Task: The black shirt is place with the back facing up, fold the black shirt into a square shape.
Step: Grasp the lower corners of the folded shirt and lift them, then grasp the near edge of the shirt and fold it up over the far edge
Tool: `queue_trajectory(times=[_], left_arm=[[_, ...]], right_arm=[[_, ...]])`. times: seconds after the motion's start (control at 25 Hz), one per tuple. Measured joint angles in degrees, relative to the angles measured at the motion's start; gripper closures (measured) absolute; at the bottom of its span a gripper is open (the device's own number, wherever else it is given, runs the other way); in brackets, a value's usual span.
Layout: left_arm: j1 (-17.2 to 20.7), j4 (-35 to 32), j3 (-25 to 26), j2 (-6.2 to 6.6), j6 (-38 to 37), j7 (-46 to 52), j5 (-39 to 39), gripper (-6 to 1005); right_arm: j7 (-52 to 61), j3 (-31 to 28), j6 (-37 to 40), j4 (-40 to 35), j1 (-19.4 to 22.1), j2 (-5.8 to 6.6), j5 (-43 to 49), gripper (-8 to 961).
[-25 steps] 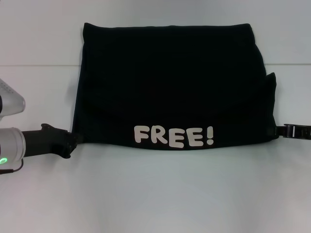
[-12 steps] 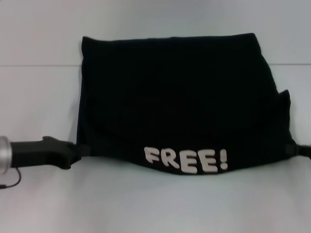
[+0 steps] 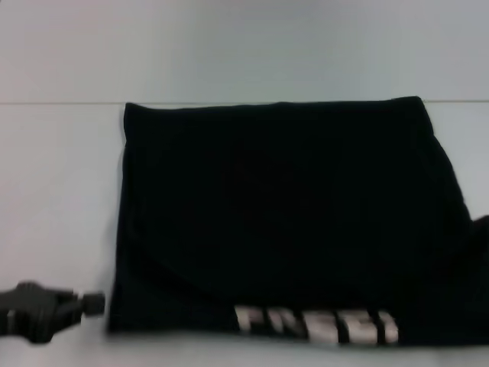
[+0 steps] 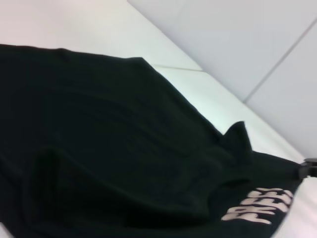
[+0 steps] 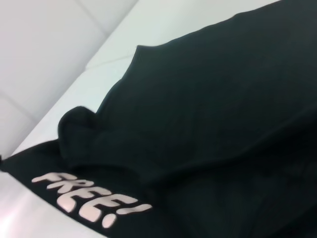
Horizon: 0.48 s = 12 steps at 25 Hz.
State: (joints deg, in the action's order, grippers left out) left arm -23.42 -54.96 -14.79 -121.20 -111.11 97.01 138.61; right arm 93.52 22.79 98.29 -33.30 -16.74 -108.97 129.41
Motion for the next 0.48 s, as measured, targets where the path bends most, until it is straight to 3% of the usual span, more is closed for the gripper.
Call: queue_trajectory(times=[0.2,0.48], left_arm=[[2.38,-0.41,1.54,-0.44,-6.62,-1.91,2.39,999],[3.76,0.14,1.23,-1.21,-6.59,-2.84,5.06,999]], right_arm=[[-5.1,-1.91,6.58,-0.08,4.45,0.92,0.06,889],[-7.32,-3.35,9.54,-0.18,7.48,1.27,0.08,889]])
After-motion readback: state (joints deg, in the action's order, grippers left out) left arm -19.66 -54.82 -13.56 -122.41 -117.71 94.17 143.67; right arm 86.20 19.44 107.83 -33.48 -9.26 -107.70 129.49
